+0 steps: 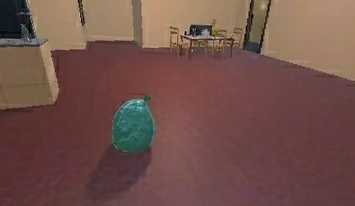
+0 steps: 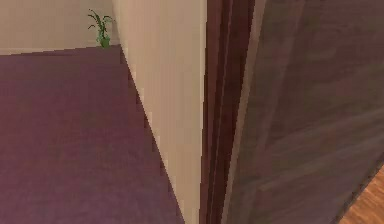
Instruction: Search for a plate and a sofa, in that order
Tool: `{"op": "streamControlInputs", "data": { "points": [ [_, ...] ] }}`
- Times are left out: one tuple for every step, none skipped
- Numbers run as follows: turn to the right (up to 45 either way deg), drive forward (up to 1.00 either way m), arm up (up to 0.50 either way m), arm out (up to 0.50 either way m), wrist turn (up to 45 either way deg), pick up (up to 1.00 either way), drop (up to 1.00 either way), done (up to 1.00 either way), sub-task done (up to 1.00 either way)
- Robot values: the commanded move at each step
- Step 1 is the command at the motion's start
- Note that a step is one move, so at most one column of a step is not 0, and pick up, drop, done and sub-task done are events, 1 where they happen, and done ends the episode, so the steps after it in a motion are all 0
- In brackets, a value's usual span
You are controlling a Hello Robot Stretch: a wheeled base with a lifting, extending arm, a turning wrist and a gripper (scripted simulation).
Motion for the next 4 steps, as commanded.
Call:
{"op": "streamControlInputs", "data": {
  "points": [
    [0.0, 0.25, 0.00, 0.00, 0.0, 0.00, 0.00, 0.00, 0.00],
    [18.0, 0.00, 0.00, 0.00, 0.0, 0.00, 0.00, 0.00, 0.00],
    [0.0, 1.00, 0.00, 0.00, 0.0, 0.00, 0.00, 0.00, 0.00],
    [0.0, 1.00, 0.00, 0.00, 0.0, 0.00, 0.00, 0.00, 0.00]
  ]
}}
